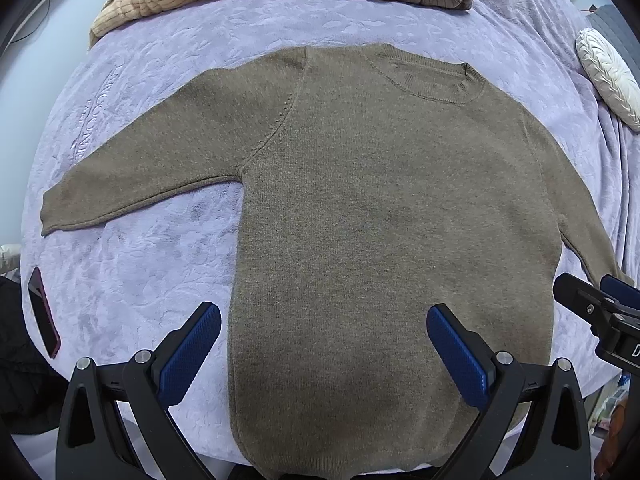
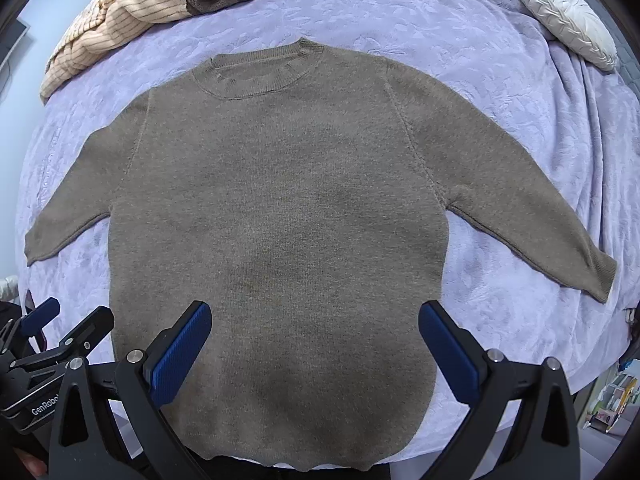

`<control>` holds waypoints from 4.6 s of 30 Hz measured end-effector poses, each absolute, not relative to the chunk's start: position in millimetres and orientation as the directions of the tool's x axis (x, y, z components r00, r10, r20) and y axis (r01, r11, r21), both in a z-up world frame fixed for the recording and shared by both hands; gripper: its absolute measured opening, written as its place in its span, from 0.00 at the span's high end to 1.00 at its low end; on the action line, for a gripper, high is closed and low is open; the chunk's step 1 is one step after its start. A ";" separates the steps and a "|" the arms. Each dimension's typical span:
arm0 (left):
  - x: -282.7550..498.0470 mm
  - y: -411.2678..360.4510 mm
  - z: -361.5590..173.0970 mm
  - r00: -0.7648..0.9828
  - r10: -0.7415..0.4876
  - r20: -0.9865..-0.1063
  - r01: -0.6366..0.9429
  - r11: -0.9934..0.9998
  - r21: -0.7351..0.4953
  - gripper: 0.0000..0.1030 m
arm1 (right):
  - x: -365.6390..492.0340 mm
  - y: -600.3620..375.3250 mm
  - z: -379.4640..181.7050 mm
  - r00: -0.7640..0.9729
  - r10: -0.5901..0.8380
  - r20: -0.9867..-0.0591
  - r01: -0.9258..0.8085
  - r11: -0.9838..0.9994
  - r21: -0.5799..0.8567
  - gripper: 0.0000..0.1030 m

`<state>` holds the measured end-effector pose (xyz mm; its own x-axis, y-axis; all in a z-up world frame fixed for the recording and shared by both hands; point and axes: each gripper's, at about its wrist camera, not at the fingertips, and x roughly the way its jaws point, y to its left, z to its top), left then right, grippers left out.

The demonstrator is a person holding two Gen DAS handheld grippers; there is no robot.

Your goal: Fold small clothes

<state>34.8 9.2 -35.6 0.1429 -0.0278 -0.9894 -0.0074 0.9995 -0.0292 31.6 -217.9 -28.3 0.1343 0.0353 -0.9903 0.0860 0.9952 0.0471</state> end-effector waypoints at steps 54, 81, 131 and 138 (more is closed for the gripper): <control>90.1 328.7 -120.6 0.360 0.135 -0.923 -0.623 0.771 -0.130 0.91 | 81.2 -114.6 -64.7 0.045 0.003 -0.999 -0.154 0.988 -0.004 0.00; 122.3 -68.0 -72.1 0.409 -0.170 -0.896 0.263 0.963 -0.063 0.11 | 51.5 -250.4 -79.6 0.083 0.046 -0.995 0.148 0.987 0.058 0.00; 172.6 104.1 -111.8 0.460 0.123 -0.880 -0.011 0.991 0.133 0.11 | 170.6 -284.3 -125.3 0.567 0.413 -0.713 0.217 0.760 0.613 0.93; 178.2 100.8 -135.7 0.433 0.212 -0.876 -0.021 0.974 0.225 0.06 | 158.6 -309.6 -153.8 0.527 0.369 -0.766 0.290 0.769 0.570 0.94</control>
<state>178.2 100.8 -135.7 0.4331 0.2118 -0.8761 -0.0207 0.9741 0.2253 158.6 -309.6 -153.8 0.5274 0.3685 -0.7655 0.2898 0.7690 0.5698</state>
